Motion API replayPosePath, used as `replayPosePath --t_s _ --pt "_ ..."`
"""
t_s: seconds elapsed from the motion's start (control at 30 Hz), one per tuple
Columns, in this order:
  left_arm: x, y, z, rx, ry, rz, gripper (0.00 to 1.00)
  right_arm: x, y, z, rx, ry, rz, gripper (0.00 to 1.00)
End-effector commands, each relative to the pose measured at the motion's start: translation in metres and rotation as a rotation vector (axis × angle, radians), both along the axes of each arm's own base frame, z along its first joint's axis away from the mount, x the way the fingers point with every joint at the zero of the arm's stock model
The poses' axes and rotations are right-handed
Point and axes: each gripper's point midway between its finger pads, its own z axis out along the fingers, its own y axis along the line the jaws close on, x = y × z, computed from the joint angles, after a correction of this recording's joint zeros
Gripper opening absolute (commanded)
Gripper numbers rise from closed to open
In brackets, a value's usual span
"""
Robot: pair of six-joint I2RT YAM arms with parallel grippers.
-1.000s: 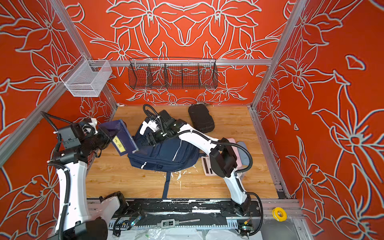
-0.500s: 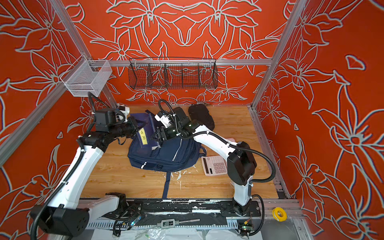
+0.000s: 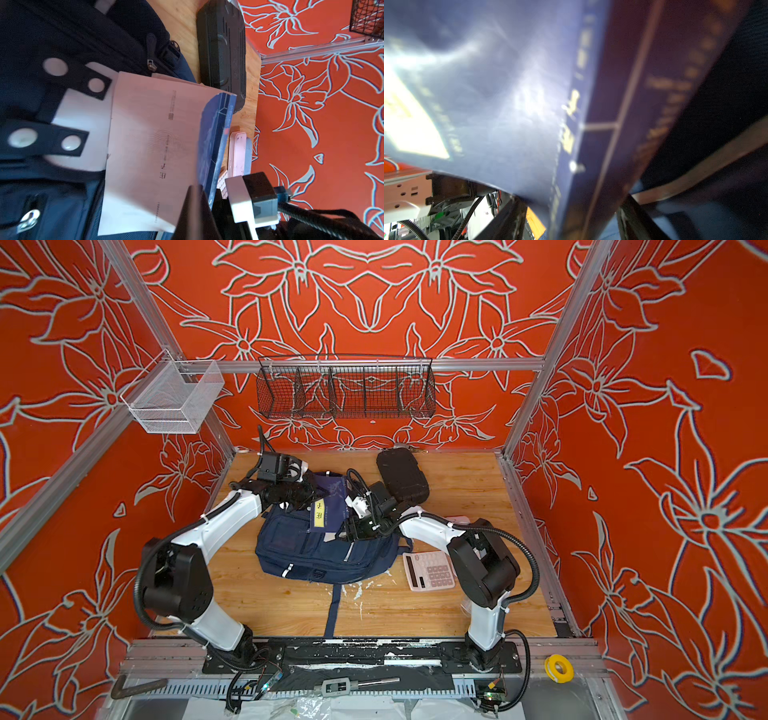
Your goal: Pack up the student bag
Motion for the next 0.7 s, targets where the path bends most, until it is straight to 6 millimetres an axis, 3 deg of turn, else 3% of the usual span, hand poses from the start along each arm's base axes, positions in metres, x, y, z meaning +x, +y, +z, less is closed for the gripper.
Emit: replayPosePath --t_s 0.0,0.17,0.27,0.47,0.67 --pt "0.008 -0.011 -0.013 0.006 0.019 -0.041 0.0 0.028 -0.013 0.009 0.003 -0.058 -0.118 0.68" --pt "0.02 -0.023 -0.031 0.001 0.061 -0.058 0.0 0.042 -0.04 0.008 -0.125 -0.136 -0.155 0.68" --pt "0.028 -0.029 -0.035 -0.007 0.072 -0.061 0.0 0.041 -0.05 0.015 -0.11 -0.158 -0.167 0.7" --pt "0.04 -0.043 -0.041 -0.019 0.089 -0.077 0.0 0.045 -0.048 0.03 0.048 -0.2 -0.161 0.78" --pt "0.048 -0.056 -0.042 -0.022 0.094 -0.101 0.0 0.068 -0.057 0.02 0.11 -0.103 -0.247 0.8"
